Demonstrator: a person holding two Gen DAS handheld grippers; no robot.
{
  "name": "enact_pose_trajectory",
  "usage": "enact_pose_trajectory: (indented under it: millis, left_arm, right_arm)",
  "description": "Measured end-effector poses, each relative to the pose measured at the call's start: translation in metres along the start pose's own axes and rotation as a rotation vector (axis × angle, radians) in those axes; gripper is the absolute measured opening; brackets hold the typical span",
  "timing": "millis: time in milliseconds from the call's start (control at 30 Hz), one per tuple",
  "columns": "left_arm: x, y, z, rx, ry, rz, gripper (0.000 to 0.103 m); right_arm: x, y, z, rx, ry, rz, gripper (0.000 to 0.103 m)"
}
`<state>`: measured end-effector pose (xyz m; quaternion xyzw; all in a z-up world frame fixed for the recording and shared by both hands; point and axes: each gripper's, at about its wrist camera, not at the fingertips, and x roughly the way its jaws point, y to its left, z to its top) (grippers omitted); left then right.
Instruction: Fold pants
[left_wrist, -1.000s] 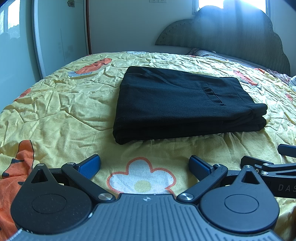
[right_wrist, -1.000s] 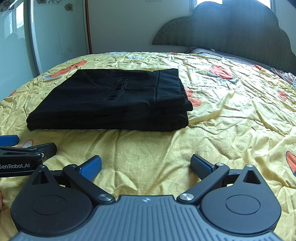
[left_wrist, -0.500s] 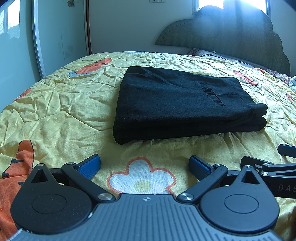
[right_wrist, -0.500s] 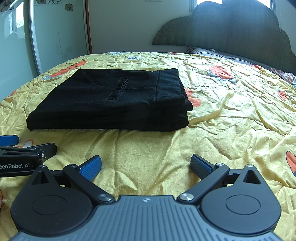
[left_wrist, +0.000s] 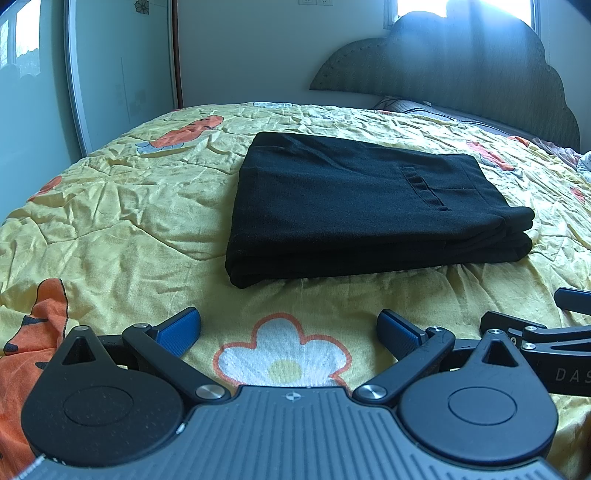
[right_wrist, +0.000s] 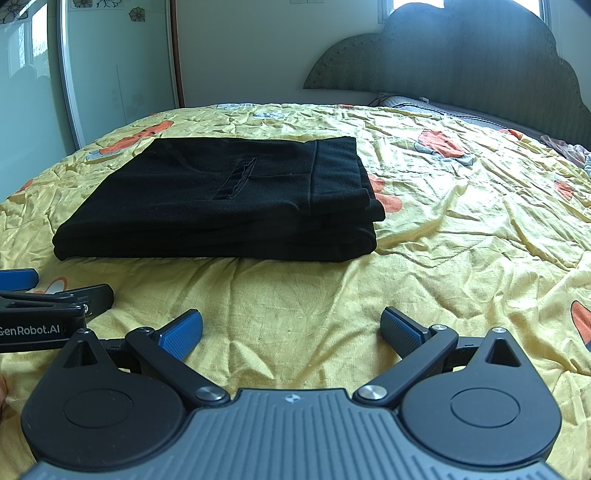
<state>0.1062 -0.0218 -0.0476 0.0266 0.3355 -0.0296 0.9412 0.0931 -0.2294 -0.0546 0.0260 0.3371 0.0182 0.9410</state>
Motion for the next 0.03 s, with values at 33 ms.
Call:
enact_pose_trajectory:
  millis: [33]
  left_arm:
    - [0.0001, -0.0001, 0.0, 0.0, 0.0, 0.001, 0.103]
  right_arm:
    - [0.0, 0.0, 0.0, 0.0, 0.0, 0.0, 0.103]
